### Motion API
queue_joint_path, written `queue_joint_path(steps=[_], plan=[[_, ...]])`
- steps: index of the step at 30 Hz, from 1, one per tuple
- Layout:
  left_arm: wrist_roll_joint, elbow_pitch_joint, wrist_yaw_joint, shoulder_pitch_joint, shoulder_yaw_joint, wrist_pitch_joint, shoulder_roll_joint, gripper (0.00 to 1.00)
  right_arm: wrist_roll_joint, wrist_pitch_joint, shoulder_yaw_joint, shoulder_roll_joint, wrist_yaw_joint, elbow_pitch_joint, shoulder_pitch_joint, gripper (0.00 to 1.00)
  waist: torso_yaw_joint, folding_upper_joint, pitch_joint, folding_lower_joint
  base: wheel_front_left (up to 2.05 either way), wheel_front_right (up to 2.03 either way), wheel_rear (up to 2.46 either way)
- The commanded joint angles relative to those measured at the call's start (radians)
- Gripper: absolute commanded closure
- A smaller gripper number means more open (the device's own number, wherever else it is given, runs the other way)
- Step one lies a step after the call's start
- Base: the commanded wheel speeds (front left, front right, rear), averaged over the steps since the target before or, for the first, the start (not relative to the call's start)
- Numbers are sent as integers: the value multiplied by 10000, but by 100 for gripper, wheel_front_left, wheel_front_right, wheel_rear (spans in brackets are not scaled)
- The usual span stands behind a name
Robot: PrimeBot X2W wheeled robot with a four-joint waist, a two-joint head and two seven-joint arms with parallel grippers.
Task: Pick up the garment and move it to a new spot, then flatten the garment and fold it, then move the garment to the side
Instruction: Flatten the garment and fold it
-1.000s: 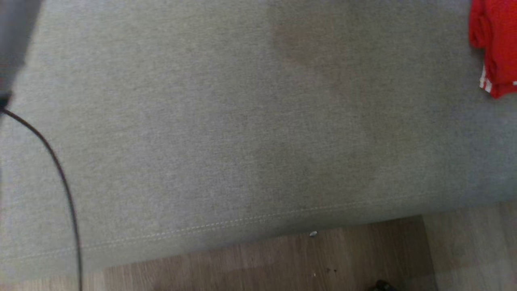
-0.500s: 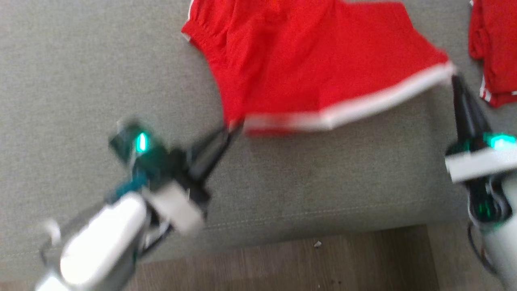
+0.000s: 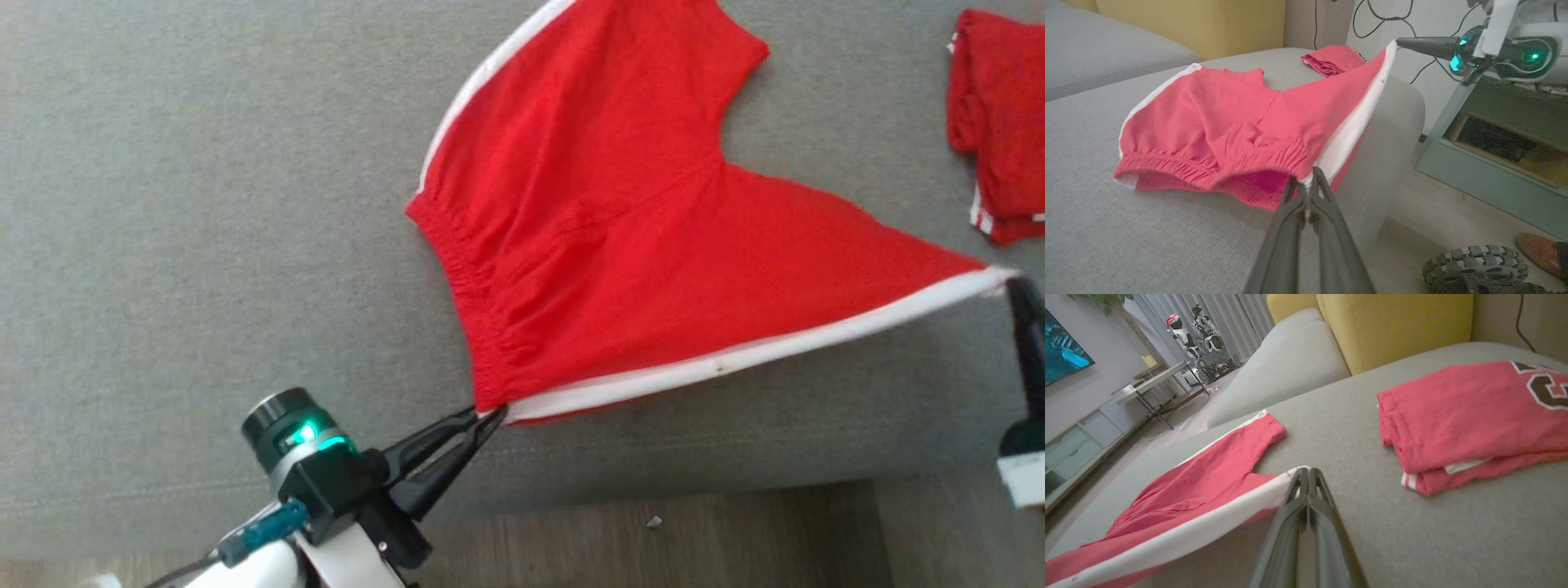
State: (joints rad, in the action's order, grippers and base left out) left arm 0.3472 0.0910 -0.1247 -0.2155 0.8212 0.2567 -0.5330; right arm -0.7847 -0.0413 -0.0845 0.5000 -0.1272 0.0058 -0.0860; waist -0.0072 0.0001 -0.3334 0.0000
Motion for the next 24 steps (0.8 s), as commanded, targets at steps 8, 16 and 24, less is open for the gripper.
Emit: queue_joint_path(steps=[8, 16, 24], plan=[[1449, 50, -58, -1573, -402, 51, 364, 100, 2016, 2743, 1215, -1106, -35, -1228, 1972, 100, 573, -1, -295, 0, 0, 0, 0], [3072, -1354, -59, -3206, -707, 51, 1538, 100, 2844, 4411, 1248, -824, -35, 249, 5418, 100, 1218, -1, -925, 0, 0, 0, 0], [4152, -2651, -59, -4544, -876, 51, 2123, 100, 3125, 5373, -57, -276, -35, 2076, 8865, 100, 1670, -1, -1813, 0, 0, 0, 0]])
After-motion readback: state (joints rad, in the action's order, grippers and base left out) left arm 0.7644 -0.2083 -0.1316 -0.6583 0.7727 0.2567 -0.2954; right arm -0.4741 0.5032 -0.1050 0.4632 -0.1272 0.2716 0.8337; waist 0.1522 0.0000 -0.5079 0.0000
